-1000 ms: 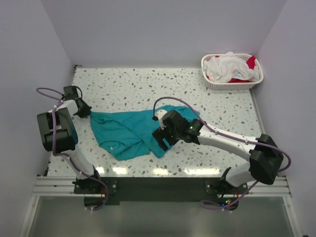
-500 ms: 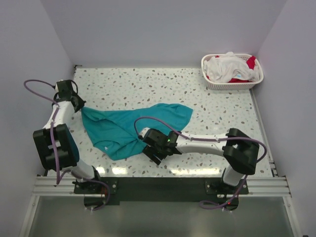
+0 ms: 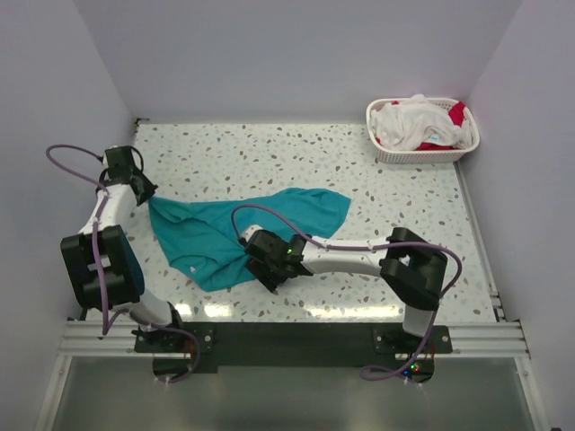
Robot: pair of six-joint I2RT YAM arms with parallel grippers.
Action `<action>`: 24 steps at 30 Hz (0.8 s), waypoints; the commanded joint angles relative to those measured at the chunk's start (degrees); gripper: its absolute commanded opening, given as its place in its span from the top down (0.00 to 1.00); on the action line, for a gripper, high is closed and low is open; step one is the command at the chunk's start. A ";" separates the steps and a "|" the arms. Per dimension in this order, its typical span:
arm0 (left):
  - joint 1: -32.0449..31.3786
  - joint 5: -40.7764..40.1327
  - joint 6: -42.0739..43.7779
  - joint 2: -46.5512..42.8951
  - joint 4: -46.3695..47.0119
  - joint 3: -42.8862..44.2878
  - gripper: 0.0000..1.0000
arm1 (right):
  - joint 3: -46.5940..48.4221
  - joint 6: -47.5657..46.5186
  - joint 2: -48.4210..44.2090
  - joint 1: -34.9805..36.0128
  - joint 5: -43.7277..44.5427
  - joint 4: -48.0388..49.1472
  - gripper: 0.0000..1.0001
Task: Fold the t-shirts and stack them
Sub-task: Flatten the tshirt out
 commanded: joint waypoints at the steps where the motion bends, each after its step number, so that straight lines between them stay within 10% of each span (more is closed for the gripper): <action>1: -0.19 -0.35 1.00 -0.11 0.94 0.36 1.00 | 3.20 1.61 2.20 0.21 2.20 0.86 0.33; 13: -0.10 -0.62 0.74 0.77 -0.12 2.20 1.00 | 3.12 0.73 -0.41 0.30 12.12 -4.41 0.99; 24: -0.45 2.02 -1.81 8.68 -9.24 29.70 1.00 | 15.67 -12.80 -10.00 -17.06 23.40 -12.33 1.00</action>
